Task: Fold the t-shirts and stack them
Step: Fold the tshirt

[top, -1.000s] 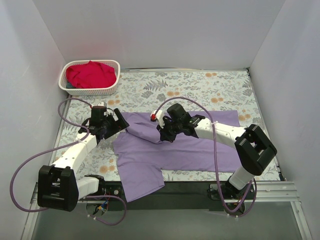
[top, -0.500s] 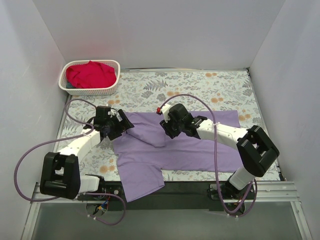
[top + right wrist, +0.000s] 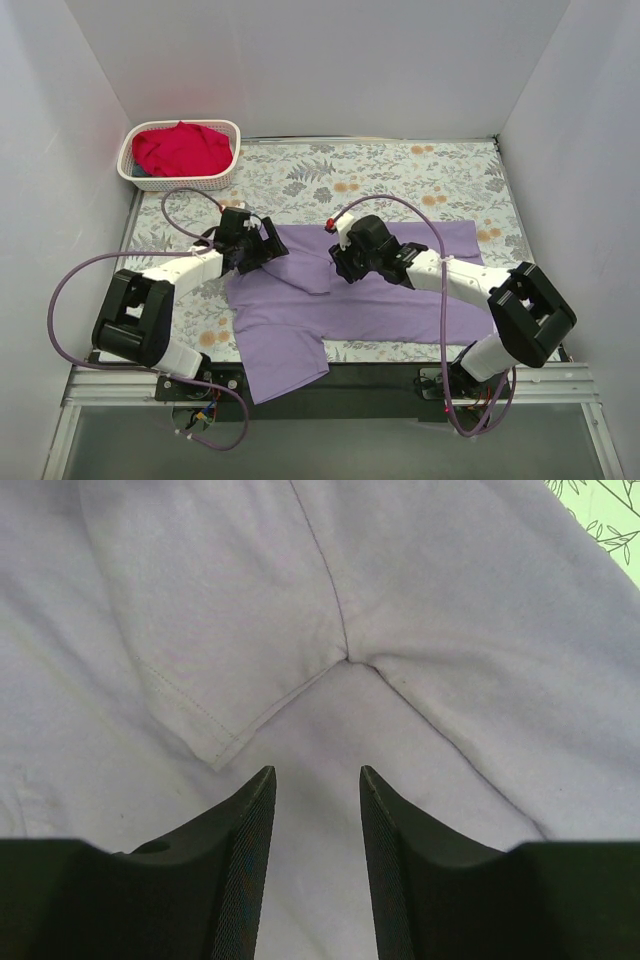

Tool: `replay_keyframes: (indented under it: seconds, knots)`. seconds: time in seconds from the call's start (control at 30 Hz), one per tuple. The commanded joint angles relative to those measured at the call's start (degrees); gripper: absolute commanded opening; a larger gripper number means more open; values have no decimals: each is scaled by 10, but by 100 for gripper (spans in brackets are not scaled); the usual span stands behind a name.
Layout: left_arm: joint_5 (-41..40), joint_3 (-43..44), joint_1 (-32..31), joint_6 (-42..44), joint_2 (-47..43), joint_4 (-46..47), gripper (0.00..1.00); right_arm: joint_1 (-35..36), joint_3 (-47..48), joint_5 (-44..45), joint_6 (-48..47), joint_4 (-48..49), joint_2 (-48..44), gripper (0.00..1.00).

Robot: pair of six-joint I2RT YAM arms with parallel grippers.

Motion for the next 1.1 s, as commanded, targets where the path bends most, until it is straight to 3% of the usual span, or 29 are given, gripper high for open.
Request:
replay_keyframes:
  seconds: [0.0,0.27,0.4,0.43,0.5,0.7,0.83,0.9,1.07]
  knots:
    - [-56,-2,-27,9,-21,42,80,-5,-14,-11,8,41,-25,39]
    - [-77,-52,-41,-3,-57,94,76,-8,-36,-13,8,50,-43,39]
    - [-70,-64,-44,-13,-85,122,66,-10,-48,-14,8,55,-49,39]
    - [-65,-62,-46,-22,-90,114,55,-11,-50,-14,8,55,-49,39]
    - [-51,-43,-51,-41,-110,97,49,-11,-52,-13,8,57,-52,39]
    - [-54,-9,-78,-119,-165,-46,46,-15,-59,-8,8,59,-61,39]
    - [-70,6,-84,-152,-193,-163,46,-16,-64,-11,8,62,-62,39]
    - [-77,-4,-86,-159,-219,-179,47,-16,-64,-15,8,63,-61,39]
    - [-151,-39,-85,-163,-233,-182,66,-16,-60,-37,21,64,-51,38]
